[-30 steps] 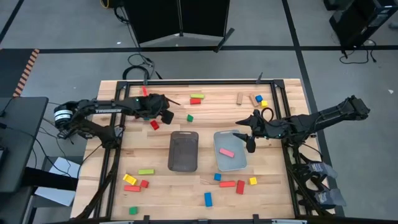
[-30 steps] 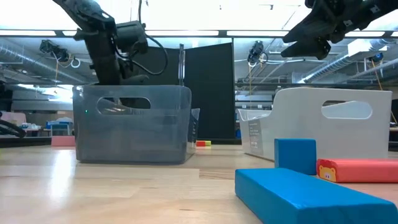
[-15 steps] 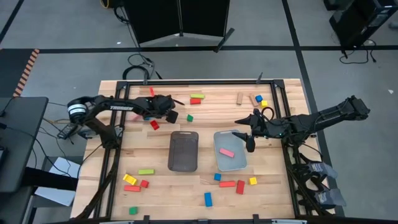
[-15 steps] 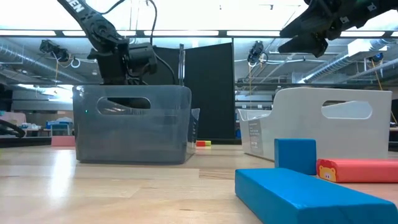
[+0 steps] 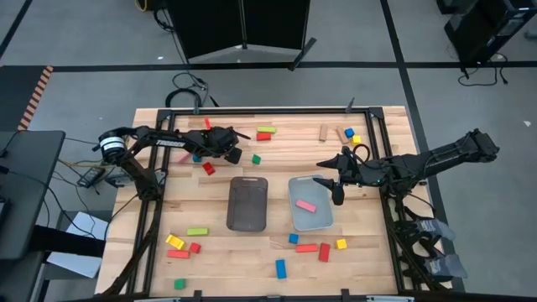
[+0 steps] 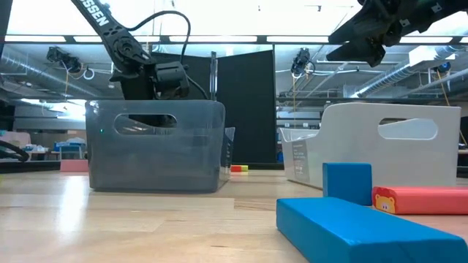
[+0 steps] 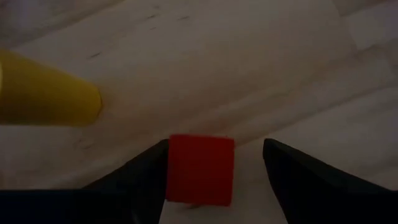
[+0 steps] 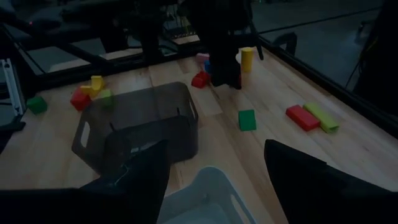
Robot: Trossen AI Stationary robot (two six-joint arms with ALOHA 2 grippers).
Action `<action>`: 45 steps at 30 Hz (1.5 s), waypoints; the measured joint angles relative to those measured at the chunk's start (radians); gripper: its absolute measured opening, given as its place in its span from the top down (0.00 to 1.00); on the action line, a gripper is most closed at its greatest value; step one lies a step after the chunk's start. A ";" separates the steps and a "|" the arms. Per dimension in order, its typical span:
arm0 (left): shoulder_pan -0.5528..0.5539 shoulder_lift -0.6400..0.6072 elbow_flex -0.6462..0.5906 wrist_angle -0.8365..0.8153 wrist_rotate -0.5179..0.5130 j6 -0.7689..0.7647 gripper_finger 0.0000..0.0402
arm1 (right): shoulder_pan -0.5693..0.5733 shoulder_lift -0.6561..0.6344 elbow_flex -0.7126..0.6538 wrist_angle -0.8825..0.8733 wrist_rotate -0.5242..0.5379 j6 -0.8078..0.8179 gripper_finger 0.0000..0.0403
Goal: Sort blocks by size
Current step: Put the top small red block into the black bin
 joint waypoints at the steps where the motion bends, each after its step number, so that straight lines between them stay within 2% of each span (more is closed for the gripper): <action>1: 0.002 0.000 0.000 0.000 0.000 0.000 0.38 | 0.000 0.000 0.000 0.000 0.000 0.000 0.33; 12: 0.006 0.000 0.000 -0.016 0.021 0.042 0.58 | 0.000 0.000 0.000 0.003 0.015 0.001 0.34; 18: 0.006 -0.002 0.000 -0.032 0.023 0.056 0.65 | 0.000 0.000 0.000 0.009 0.023 0.001 0.35; 25: -0.003 -0.022 0.021 -0.043 0.049 0.104 0.65 | 0.000 0.000 0.000 0.032 0.023 0.001 0.35; 31: -0.062 -0.127 0.099 -0.037 0.046 0.186 0.65 | 0.000 0.000 0.000 0.037 0.023 0.008 0.36; 34: -0.107 -0.204 0.154 0.007 0.050 0.288 0.65 | 0.000 0.000 0.000 0.037 0.023 0.008 0.36; 37: -0.155 -0.288 0.196 0.116 0.145 0.412 0.65 | 0.000 0.000 0.000 0.038 0.023 0.008 0.36; 42: -0.231 -0.415 0.227 0.354 0.423 0.531 0.65 | -0.002 0.000 0.000 0.045 0.023 0.007 0.37; 45: -0.282 -0.447 0.227 0.447 0.560 0.586 0.65 | -0.005 0.000 0.000 0.045 0.023 0.007 0.37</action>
